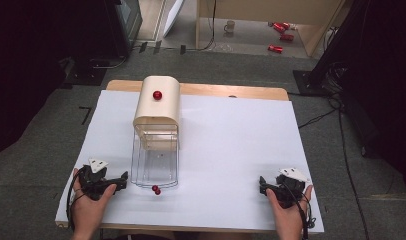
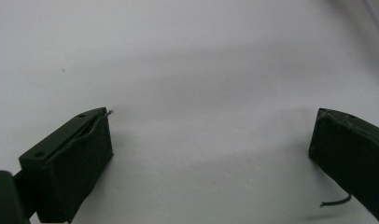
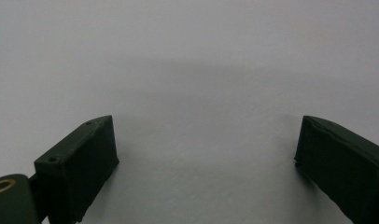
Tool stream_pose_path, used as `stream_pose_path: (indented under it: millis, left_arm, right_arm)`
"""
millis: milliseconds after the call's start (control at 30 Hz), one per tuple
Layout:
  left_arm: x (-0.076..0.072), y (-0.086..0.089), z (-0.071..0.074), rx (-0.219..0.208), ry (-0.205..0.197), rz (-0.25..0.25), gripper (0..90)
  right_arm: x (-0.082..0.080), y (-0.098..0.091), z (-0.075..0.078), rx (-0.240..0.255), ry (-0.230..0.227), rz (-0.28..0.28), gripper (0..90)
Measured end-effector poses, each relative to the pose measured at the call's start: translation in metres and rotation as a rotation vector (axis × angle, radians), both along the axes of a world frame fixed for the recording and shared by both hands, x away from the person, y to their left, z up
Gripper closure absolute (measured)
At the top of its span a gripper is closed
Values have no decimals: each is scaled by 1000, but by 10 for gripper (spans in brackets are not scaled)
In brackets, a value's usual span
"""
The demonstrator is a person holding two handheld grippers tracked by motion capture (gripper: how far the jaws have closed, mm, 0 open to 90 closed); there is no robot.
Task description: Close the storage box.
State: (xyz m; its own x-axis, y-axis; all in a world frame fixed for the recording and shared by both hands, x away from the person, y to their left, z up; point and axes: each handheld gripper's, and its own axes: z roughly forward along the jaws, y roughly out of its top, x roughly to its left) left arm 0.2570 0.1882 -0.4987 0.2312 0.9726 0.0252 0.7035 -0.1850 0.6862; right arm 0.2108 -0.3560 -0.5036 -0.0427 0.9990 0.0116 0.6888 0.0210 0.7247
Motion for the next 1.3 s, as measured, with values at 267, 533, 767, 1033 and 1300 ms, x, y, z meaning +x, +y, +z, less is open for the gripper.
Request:
stream_pose_path:
  millis: [267,533,767,1033,1300]
  left_arm:
    - [0,0,0,1,1,-1,0]
    - [0,0,0,1,1,-1,0]
    - [0,0,0,0,0,-1,0]
    - [0,0,0,1,0,-1,0]
    - [0,0,0,1,1,-1,0]
  right_arm:
    - [-10,15,3,7,4,-50,80]
    - [-16,43,21,51,-38,24,80]
    - [-19,67,34,69,-55,87,80]
    - [-20,90,44,72,-72,137,80]
    - [-21,120,52,79,-83,204,83]
